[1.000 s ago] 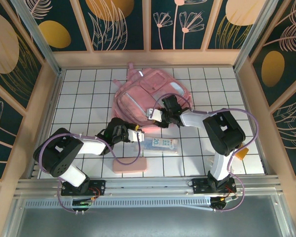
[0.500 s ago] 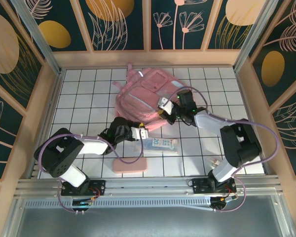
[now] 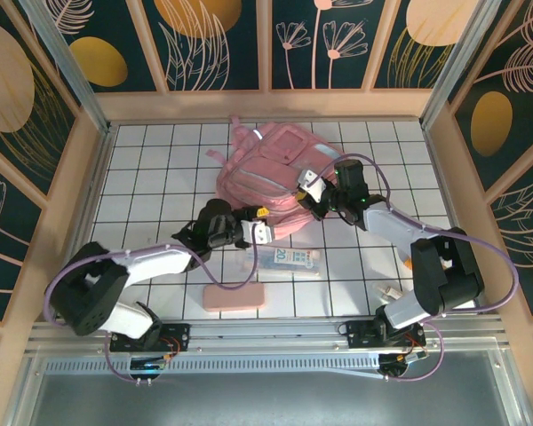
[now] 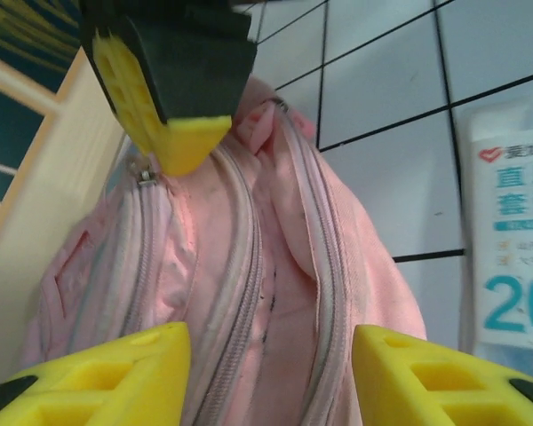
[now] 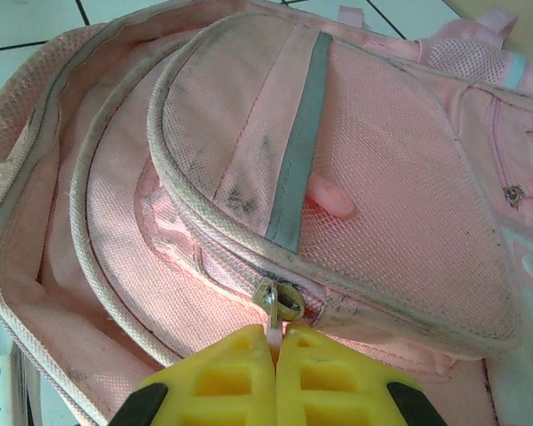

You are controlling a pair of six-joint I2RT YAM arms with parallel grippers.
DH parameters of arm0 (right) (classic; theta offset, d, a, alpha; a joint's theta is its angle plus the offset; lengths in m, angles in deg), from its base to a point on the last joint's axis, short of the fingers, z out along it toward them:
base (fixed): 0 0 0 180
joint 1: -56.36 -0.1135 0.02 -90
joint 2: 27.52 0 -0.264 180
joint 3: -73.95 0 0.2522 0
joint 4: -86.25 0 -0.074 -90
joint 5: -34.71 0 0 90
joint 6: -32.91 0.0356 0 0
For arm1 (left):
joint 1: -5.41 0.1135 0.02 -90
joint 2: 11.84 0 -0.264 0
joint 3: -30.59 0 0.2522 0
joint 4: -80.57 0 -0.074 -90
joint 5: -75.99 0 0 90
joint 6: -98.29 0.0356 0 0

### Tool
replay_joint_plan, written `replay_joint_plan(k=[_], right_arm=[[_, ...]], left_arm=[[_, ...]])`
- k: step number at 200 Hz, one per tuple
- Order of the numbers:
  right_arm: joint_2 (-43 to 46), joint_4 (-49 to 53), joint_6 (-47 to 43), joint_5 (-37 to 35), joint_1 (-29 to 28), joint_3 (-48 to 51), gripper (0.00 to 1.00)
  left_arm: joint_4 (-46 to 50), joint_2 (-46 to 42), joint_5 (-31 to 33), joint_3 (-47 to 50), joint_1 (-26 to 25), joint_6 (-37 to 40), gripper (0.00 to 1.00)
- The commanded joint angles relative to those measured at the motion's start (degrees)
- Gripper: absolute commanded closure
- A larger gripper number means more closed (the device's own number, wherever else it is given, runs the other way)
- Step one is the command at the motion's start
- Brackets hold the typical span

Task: Pack books, pencil case, and school supplies into a backpack

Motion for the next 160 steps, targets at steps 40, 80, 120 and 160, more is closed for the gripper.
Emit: replay_joint_plan(k=[40,80,120,160], right_arm=[[5.1,-1.5,-3.1,2.1,0.1,0.3,1.0],[5.1,-1.4,-3.5,2.7,0.0,0.5,1.0],[5.2,-0.6,-3.7,2.5,0.0,0.4,1.0],[5.2,-0.8,-2.7,3.1,-0.1,-0.1,1.0]], left_arm=[[20.8,-3.0,-5.4,-8.2,7.9,13.3,0.52],[21.0,3.3,-4.6,-11.6,8.1,15.3,0.52],[19.9,6.5,-8.1,-15.1,8.1,15.2,0.52],[24.8,9.1,-8.1,-17.7,8.1,20.2,0.72]])
